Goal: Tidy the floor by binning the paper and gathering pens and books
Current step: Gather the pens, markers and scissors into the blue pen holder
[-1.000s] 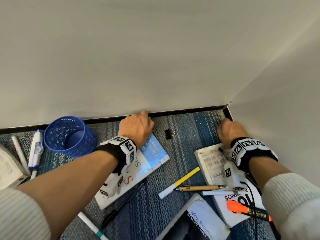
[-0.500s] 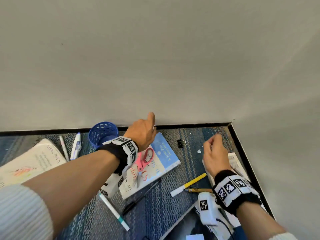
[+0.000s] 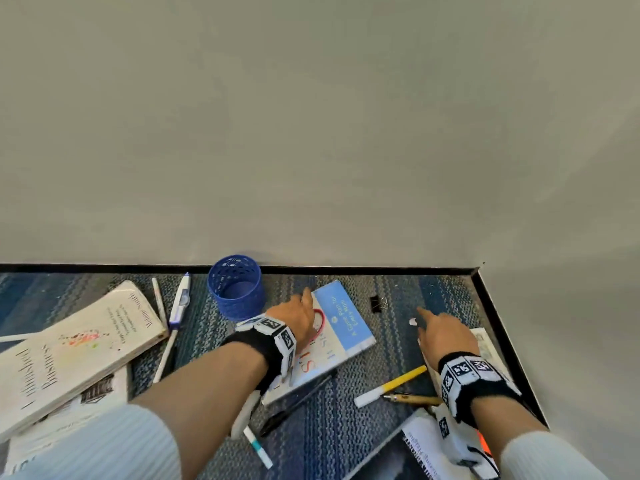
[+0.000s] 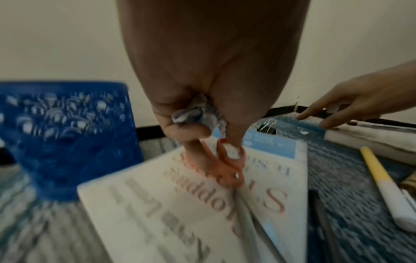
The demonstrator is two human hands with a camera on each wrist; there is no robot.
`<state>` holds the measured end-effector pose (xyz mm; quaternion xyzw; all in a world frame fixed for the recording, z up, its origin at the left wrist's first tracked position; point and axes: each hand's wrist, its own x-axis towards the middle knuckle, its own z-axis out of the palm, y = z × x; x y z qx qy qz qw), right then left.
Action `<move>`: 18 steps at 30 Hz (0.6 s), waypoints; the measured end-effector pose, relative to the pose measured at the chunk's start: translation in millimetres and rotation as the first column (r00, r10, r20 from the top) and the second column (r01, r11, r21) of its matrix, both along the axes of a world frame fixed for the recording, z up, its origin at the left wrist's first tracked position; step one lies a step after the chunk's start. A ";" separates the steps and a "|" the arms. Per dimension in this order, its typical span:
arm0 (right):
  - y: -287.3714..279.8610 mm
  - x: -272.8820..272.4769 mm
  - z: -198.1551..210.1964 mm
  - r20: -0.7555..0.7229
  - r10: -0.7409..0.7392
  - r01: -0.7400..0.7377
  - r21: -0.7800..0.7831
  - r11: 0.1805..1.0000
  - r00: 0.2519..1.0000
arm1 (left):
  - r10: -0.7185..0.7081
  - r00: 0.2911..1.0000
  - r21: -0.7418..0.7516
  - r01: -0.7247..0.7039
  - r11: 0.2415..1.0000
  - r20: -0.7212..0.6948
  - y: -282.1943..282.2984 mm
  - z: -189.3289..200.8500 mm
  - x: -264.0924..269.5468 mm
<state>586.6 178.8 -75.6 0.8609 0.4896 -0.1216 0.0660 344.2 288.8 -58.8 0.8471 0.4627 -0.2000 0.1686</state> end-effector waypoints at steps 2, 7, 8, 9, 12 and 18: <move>3.8 -0.6 -6.8 0.062 0.052 -0.051 -0.022 0.998 0.997 | -0.031 1.000 0.035 0.031 0.999 0.001 -7.4 -12.7 -0.1; 7.9 -9.1 -13.4 0.080 0.081 -0.084 0.034 0.996 0.994 | -0.162 0.983 0.101 0.153 0.983 0.089 -16.2 -27.0 -2.7; 8.4 -9.7 -12.5 0.089 0.088 -0.092 0.038 0.995 0.992 | -0.151 0.984 0.082 0.144 0.986 0.090 -17.3 -27.7 -1.8; 9.2 -9.3 -13.0 0.100 0.097 -0.102 0.042 0.994 0.990 | -0.133 0.986 0.056 0.128 0.990 0.099 -17.5 -27.7 -0.7; 11.2 -8.7 -10.1 0.102 0.095 -0.099 0.032 0.995 0.990 | -0.090 0.987 0.017 0.089 0.996 0.136 -11.3 -23.6 1.3; 9.8 -2.5 -1.3 -0.189 -0.159 0.199 0.221 0.955 0.969 | -0.181 0.939 0.236 0.112 0.965 0.293 7.5 7.4 -5.8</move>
